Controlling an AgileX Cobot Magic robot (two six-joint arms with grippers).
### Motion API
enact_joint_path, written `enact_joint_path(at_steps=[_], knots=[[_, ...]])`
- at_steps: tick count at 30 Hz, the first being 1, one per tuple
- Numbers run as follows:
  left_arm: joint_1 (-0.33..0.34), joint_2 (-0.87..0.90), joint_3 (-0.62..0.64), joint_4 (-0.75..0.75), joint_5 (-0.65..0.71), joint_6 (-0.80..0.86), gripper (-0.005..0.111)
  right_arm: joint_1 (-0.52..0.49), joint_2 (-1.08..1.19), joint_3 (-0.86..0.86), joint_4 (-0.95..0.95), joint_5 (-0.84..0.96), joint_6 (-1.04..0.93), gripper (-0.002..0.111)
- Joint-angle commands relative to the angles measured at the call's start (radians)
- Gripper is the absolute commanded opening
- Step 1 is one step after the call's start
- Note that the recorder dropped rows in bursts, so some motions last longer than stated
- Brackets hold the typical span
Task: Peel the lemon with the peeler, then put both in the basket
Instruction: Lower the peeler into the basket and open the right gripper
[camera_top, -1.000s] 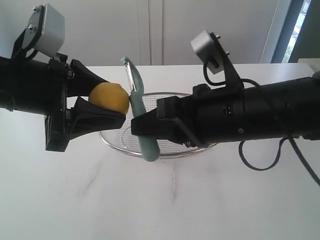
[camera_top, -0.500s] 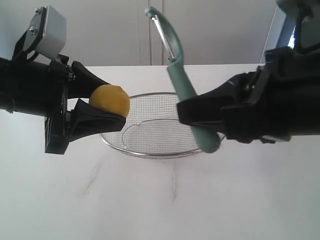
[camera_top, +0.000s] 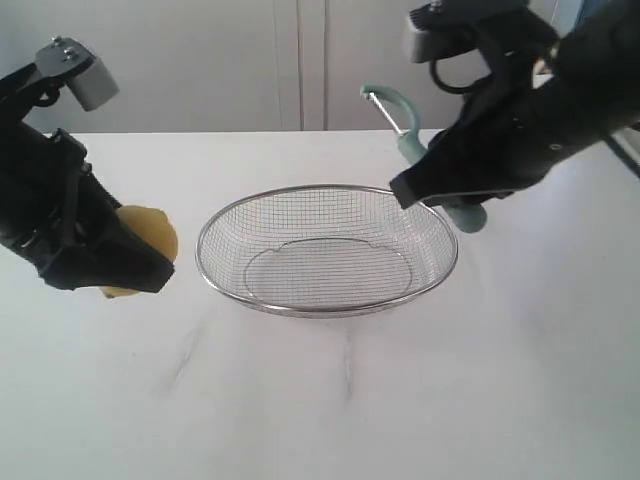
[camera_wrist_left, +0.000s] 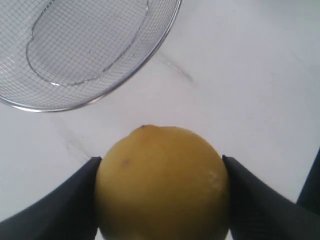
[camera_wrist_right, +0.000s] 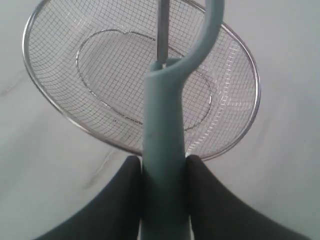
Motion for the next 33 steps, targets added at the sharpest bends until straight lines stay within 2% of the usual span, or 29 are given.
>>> enact_joint_path(at_steps=[1,4,7,14,33], knots=[[-0.005,-0.012,-0.011,0.002,0.047,-0.047,0.0,-0.001,0.201,-0.118,-0.099,-0.125,-0.054,0.0],[-0.005,-0.012,-0.011,0.002,0.047,-0.047,0.0,-0.001,0.329,-0.119,-0.227,-0.402,-0.056,0.0],[-0.005,-0.012,-0.011,0.002,0.047,-0.047,0.0,-0.001,0.428,-0.119,-0.227,-0.508,-0.056,0.0],[-0.005,-0.012,-0.011,-0.007,0.045,-0.044,0.0,-0.001,0.554,-0.119,-0.227,-0.466,-0.056,0.0],[-0.005,-0.012,-0.011,-0.036,0.043,-0.025,0.0,-0.001,0.644,-0.119,-0.227,-0.386,-0.056,0.0]])
